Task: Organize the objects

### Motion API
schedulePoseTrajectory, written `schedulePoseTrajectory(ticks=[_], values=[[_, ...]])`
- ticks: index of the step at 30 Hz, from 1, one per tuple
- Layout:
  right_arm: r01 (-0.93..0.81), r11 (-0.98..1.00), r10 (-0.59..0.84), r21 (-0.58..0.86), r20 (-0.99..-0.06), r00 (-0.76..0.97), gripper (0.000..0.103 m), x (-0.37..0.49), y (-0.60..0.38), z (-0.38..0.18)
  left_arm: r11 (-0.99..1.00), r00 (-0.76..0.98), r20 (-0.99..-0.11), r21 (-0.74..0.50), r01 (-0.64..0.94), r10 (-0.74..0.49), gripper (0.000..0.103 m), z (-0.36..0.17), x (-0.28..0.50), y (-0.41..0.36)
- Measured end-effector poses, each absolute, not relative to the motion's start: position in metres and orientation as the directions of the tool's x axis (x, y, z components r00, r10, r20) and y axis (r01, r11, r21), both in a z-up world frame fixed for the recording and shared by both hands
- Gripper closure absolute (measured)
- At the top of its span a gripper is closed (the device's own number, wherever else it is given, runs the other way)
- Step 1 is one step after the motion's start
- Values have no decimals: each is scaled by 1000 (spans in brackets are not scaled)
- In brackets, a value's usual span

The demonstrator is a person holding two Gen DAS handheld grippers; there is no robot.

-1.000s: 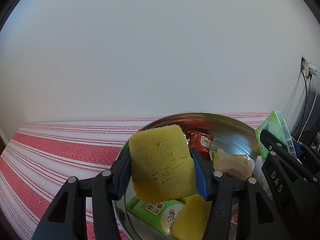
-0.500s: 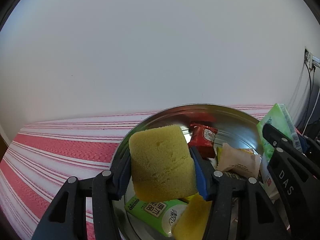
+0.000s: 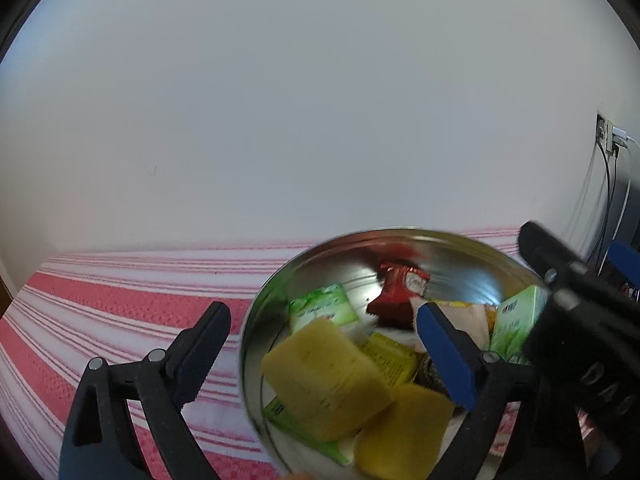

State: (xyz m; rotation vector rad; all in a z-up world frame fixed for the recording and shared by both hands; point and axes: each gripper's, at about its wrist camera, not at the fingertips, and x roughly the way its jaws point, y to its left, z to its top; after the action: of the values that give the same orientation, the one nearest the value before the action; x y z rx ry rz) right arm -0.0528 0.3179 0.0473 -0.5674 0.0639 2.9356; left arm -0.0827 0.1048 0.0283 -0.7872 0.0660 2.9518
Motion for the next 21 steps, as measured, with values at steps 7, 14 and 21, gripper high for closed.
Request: schedulePoseTrajectory(ticks=[7, 14, 21], values=[[-181, -982, 152, 46, -368, -917, 0, -32, 315, 48, -995, -882, -464, 10, -98, 82, 7, 24, -73, 88], [-206, -975, 163, 81, -366, -916, 0, -2, 306, 46, -994, -902, -428, 54, -90, 58, 7, 31, -41, 69], [-221, -973, 187, 62, -341, -921, 0, 23, 293, 51, -995, -912, -407, 55, -85, 56, 7, 29, -20, 51]])
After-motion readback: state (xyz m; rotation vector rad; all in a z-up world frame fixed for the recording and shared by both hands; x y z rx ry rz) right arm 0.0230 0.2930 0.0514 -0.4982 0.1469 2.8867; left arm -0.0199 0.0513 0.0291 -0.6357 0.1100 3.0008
